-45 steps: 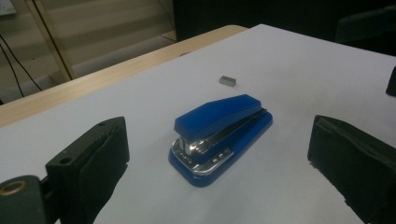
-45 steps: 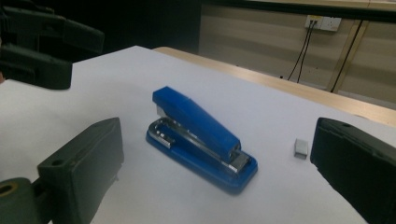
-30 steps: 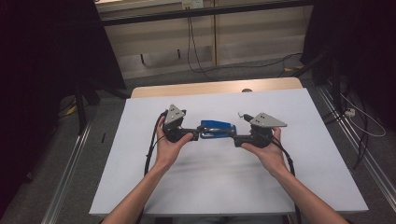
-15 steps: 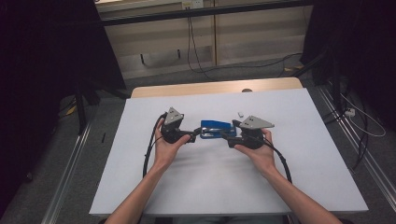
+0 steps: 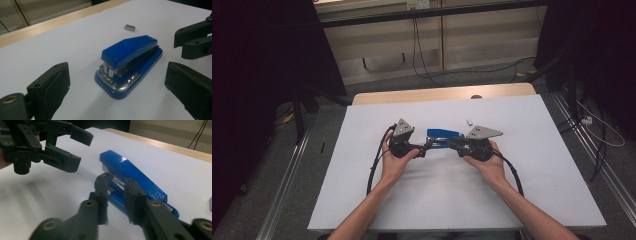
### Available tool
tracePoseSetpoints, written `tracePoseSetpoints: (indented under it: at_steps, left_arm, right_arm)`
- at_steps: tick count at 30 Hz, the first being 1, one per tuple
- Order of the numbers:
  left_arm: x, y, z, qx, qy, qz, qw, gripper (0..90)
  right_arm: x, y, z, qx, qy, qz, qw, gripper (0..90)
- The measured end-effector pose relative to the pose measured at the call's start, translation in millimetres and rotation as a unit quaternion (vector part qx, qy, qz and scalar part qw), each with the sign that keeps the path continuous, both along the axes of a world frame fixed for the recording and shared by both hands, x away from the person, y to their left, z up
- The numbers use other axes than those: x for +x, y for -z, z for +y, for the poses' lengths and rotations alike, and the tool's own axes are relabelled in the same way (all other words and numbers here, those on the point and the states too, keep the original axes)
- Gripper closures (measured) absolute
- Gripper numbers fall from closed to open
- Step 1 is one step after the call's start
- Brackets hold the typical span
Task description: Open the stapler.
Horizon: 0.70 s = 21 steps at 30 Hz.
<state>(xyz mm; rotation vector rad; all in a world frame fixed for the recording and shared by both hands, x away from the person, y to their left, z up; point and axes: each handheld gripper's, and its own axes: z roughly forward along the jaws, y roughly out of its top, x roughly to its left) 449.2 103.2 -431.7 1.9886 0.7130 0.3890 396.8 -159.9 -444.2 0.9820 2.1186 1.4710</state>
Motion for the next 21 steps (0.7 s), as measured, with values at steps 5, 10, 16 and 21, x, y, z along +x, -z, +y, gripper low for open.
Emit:
tracePoseSetpoints:
  at_steps: [5, 10, 16, 21]
  left_arm:
    - [2.0, 2.9, -0.2, 0.001, -0.01, 0.007, 0.9999, 6.1]
    - [3.8, 2.0, 2.6, -0.002, -0.021, 0.006, 0.9998, 11.9]
    - [1.4, -2.7, 2.8, 0.005, -0.015, -0.005, 0.9999, 27.0]
    - [1.2, -3.3, 2.4, 0.003, -0.014, -0.004, 0.9999, 40.0]
  right_arm:
    - [1.1, 0.1, 0.3, 0.009, 0.002, -0.001, 1.0, 90.0]
    - [0.5, -0.2, 1.7, 0.008, -0.003, 0.004, 1.0, 90.0]
    - [6.2, -2.7, 5.5, -0.002, -0.002, 0.0, 1.0, 90.0]
    - [12.6, -2.3, 12.3, -0.004, -0.005, 0.0, 1.0, 90.0]
